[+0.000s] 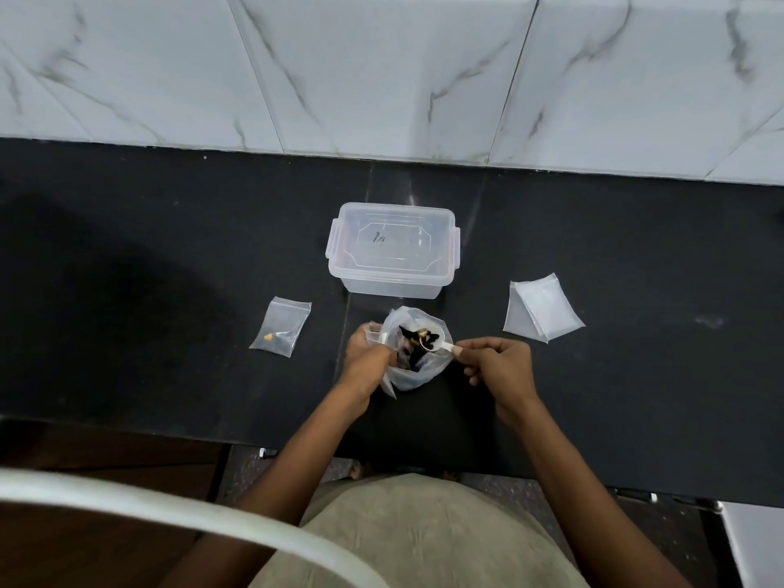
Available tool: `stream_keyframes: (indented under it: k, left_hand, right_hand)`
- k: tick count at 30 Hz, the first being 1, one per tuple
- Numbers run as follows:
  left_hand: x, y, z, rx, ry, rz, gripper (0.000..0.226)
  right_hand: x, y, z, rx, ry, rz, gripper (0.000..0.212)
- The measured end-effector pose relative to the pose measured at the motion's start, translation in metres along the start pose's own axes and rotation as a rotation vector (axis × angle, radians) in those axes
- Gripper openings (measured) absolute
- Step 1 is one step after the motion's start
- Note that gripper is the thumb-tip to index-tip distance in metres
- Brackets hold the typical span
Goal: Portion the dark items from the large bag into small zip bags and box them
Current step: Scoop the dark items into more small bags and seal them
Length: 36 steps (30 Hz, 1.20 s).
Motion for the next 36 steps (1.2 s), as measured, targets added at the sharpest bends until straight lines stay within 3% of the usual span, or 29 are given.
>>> stream_keyframes:
  k: [8, 13, 18, 24, 28, 36]
  left_hand:
    - [-0.002, -0.001, 0.004, 0.068, -0.193, -0.074, 0.038]
    - [-0.005, 0.005, 0.001, 0.247, -0.318, -0.245, 0.044]
    - [-0.006, 0.014, -0.006, 0.495, -0.402, -0.364, 0.046]
    - [0.0, 0.016, -0.014, 0.552, -0.45, -0.307, 0.05]
    - [0.002, 0.015, -0.016, 0.551, -0.396, -0.246, 0.044]
    - [0.002, 0.017, -0.023, 0.563, -0.299, -0.135, 0.048]
  right_hand:
    - [0.001, 0.0, -0.002, -0.009, -0.014, 0.038, 0.002]
    - [0.001, 0.003, 0.001, 0.032, -0.118, 0.107, 0.005]
    - [0.001, 0.016, 0.02, -0.038, -0.123, 0.119, 0.006]
    - [0.009, 0.041, 0.059, -0.263, -0.052, 0.21, 0.005]
    - [0.018, 0.049, 0.067, -0.43, 0.081, 0.183, 0.008]
    - [0.04, 0.054, 0.053, -0.935, 0.7, -0.014, 0.014]
Point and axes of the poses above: each hand's wrist, its own y-axis away from the middle knuckle, its own x-axis out of the palm, z = x × y, the point moved 1 cm from there along -y, towards the middle knuckle, and after that the axes turned 9 degrees about z, right-handed, at the moved point
